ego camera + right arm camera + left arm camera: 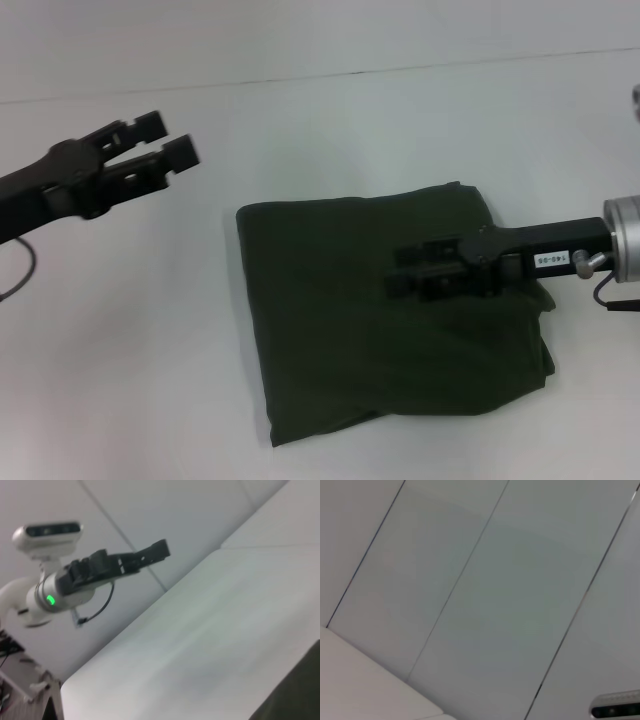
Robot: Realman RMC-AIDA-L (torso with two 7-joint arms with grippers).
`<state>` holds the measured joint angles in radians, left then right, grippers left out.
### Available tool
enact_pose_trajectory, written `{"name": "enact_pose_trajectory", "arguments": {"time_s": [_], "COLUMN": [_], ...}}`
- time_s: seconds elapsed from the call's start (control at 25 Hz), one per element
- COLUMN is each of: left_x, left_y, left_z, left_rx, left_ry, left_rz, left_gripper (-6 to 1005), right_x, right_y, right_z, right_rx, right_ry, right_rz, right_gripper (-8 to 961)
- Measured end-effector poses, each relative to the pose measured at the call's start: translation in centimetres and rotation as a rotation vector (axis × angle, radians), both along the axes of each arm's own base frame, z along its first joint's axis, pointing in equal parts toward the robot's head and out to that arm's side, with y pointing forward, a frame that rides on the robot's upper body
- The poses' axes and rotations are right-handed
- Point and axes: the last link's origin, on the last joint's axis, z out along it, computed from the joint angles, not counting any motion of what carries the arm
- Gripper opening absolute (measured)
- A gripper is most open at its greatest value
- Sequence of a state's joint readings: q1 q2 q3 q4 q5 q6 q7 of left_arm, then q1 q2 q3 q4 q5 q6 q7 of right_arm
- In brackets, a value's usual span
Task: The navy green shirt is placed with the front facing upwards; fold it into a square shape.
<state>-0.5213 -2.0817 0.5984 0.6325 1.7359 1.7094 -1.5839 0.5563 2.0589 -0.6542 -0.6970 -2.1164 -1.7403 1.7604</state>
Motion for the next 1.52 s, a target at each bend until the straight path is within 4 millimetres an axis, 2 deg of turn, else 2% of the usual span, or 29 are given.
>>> {"name": "enact_pose_trajectory", "arguments": {"time_s": [0.12,0.36,0.8,1.2,1.52], "left_x": [-0.9,-2.2,-2.6,-3.0,-3.2], "left_y": [-0.6,-2.1,-3.7,-4.2,-4.7], "left_z": [0.9,2.2,1.3,0.7,0.6], "left_rx": [0.008,0.020,-0.098,-0.139,-0.160], "left_ry": [0.006,-0.041,-0.019,-0.002,0.006], "left_rz": [0.022,0.046,0.044,0.062,0.064], "left_gripper": [963,963,964,964,963], "right_x": [-0.2,-0.3,-0.3,-1.8,-2.6], "right_y": [-0.1,-0.6,-1.4,-1.7,-1.3], "right_z": [-0.1,0.0,-0.3,-2.4,-3.3], "right_rx": [-0.007,-0.019,-0.047,-0.108,-0.089], "right_ry": [-0.003,0.008,0.024,0.038,0.077], "right_rz": [0.034,0.067,0.078,0.140,0.181], "right_gripper": [686,892,924,926,920]}}
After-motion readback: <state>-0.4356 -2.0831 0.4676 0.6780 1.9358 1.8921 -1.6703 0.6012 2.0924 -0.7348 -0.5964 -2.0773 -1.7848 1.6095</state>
